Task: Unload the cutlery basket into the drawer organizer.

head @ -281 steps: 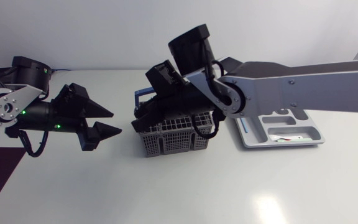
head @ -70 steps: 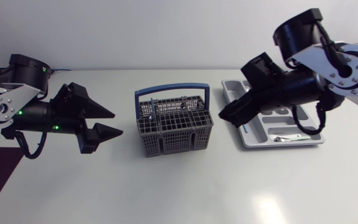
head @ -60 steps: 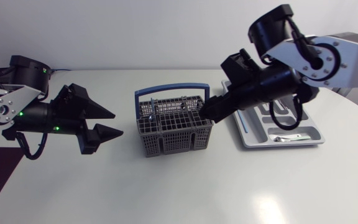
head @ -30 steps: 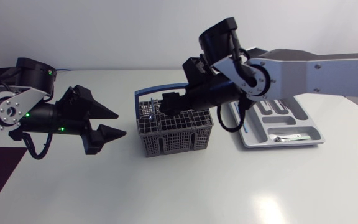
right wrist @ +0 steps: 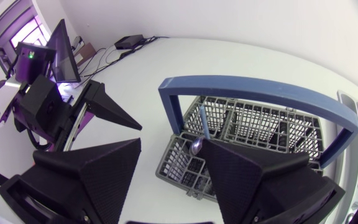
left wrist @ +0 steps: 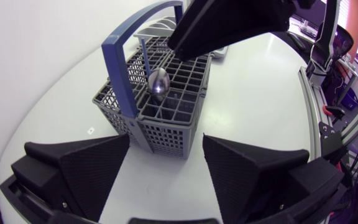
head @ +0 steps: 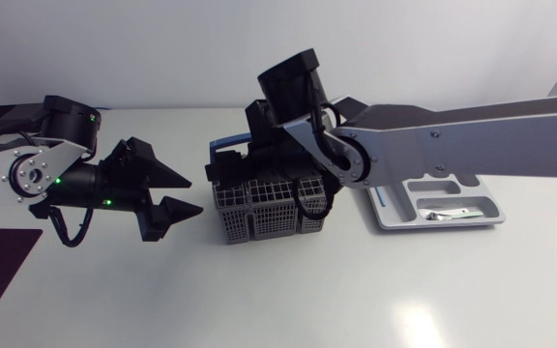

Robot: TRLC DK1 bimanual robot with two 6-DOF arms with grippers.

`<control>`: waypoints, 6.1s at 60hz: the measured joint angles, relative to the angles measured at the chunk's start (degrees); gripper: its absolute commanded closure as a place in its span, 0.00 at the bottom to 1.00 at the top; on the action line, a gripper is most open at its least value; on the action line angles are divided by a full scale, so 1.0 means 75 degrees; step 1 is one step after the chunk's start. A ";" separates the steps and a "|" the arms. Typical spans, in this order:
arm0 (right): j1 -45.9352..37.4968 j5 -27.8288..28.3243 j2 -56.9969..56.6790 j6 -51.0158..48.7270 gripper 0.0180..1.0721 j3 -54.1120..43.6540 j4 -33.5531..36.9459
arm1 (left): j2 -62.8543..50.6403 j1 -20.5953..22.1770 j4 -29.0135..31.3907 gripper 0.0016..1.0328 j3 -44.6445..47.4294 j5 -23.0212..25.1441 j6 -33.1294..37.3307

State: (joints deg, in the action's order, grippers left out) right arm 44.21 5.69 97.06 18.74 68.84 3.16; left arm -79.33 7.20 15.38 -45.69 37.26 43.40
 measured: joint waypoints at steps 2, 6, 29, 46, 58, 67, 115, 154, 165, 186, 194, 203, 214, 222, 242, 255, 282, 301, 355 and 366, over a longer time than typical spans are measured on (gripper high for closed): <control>0.0000 -0.0076 0.0026 0.0055 0.37 0.0000 -0.0038 | -0.0041 0.0000 -0.0009 0.05 0.0003 0.0003 0.0023; 0.0000 -0.0195 0.0122 0.0166 0.37 0.0000 -0.0055 | -0.0125 -0.0003 -0.0015 0.05 0.0000 0.0050 0.0026; -0.0006 -0.0347 0.0554 0.0539 0.41 -0.0070 -0.0516 | -0.0396 -0.0286 -0.0041 0.05 0.0000 0.0382 0.0233; -0.0006 -0.0376 0.0673 0.0705 0.44 -0.0195 -0.0772 | -0.0466 -0.0356 -0.0032 0.05 -0.0017 0.0609 0.0458; -0.0006 -0.0376 0.0740 0.0708 0.50 -0.0198 -0.0860 | -0.0530 -0.0356 0.0058 0.05 -0.0023 0.0702 0.0685; 0.0000 -0.0379 0.0764 0.0711 0.58 -0.0213 -0.0892 | -0.0530 -0.0356 0.0236 0.05 -0.0044 0.0784 0.0842; 0.0000 -0.0399 0.0965 0.0737 0.74 -0.0455 -0.1405 | -0.0530 -0.0405 0.0291 0.05 -0.0058 0.0801 0.1026; -0.0006 -0.0437 0.0933 0.0737 0.82 -0.0711 -0.1708 | -0.0533 -0.0402 0.0309 0.05 -0.0058 0.0804 0.1026; -0.0006 -0.0487 0.0895 0.0731 0.82 -0.0807 -0.1833 | -0.0533 -0.0402 0.0309 0.05 -0.0058 0.0804 0.1026; -0.0009 -0.0545 0.0801 0.0731 0.82 -0.0877 -0.1979 | -0.0533 -0.0402 0.0312 0.05 -0.0058 0.0804 0.1026; -0.0009 -0.0545 0.0801 0.0729 0.82 -0.0895 -0.2028 | -0.0533 -0.0402 0.0312 0.05 -0.0058 0.0804 0.1023; -0.0006 -0.0545 0.0801 0.0729 0.85 -0.0898 -0.2107 | -0.0530 -0.0402 0.0312 0.05 -0.0058 0.0804 0.1023; -0.0006 -0.0542 0.0801 0.0705 0.89 -0.0947 -0.2299 | -0.0530 -0.0393 0.0312 0.05 -0.0058 0.0804 0.1023; -0.0006 -0.0536 0.0801 0.0705 0.91 -0.1011 -0.2457 | -0.0530 -0.0393 0.0315 0.05 -0.0058 0.0804 0.1023; -0.0006 -0.0449 0.0545 0.0702 0.92 -0.1157 -0.2471 | -0.0501 -0.0393 0.0373 0.05 -0.0058 0.0804 0.1023; 0.0000 -0.0323 0.0309 0.0702 0.91 -0.1297 -0.2468 | -0.0458 -0.0393 0.0425 0.05 -0.0058 0.0804 0.1023; 0.0087 -0.0105 0.0125 0.0699 0.92 -0.1297 -0.2451 | -0.0458 -0.0393 0.0425 0.05 -0.0058 0.0804 0.1023; 0.0093 0.0067 -0.0428 0.0533 0.92 -0.1498 -0.2454 | -0.0458 -0.0388 0.0425 0.05 -0.0058 0.0804 0.1023; -0.0015 0.0831 -0.2305 0.0067 0.92 -0.1384 -0.1256 | -0.0227 -0.0277 0.0425 0.05 -0.0055 0.0804 0.0988; -0.0399 0.0997 -0.2967 -0.0268 0.92 -0.1107 0.0251 | -0.0152 -0.0242 0.0452 0.05 -0.0055 0.0804 0.0959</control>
State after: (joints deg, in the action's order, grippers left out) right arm 41.21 13.17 74.81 16.73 60.53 5.04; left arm -80.47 5.39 18.76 -46.11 43.29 50.59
